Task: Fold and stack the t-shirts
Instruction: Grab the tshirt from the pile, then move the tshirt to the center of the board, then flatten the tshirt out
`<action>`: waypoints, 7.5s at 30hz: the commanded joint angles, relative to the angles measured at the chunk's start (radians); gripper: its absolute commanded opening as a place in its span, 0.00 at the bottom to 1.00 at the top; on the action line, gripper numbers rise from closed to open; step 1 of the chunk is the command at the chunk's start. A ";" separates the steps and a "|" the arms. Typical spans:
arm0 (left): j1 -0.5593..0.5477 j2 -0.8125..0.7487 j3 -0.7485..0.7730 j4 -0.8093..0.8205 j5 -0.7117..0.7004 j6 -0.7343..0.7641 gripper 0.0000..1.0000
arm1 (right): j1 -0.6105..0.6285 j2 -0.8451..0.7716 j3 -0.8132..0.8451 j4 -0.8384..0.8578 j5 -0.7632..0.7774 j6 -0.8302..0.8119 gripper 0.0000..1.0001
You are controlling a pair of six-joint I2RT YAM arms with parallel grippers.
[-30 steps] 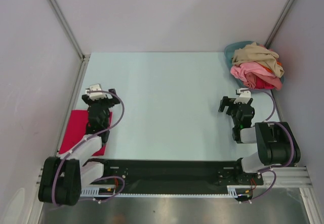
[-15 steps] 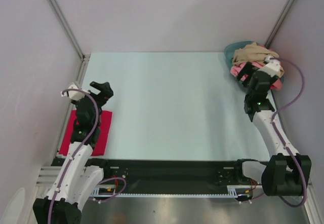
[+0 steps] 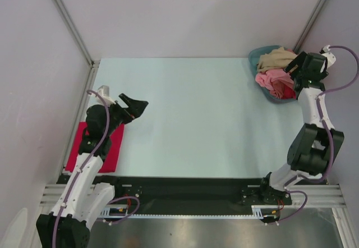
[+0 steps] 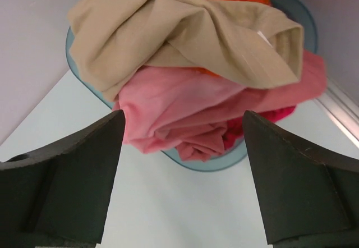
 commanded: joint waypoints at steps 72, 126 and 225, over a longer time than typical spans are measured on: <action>0.002 -0.069 0.000 -0.099 0.454 -0.089 0.98 | 0.349 0.266 1.124 0.107 0.483 -0.231 0.00; -0.538 0.956 0.600 -0.220 -0.109 0.179 0.81 | 0.553 -0.086 -0.456 0.014 -0.499 0.082 0.70; -0.308 0.534 0.302 -0.062 -0.088 -0.006 0.34 | 0.176 0.057 -0.032 -0.147 -0.267 -0.119 0.44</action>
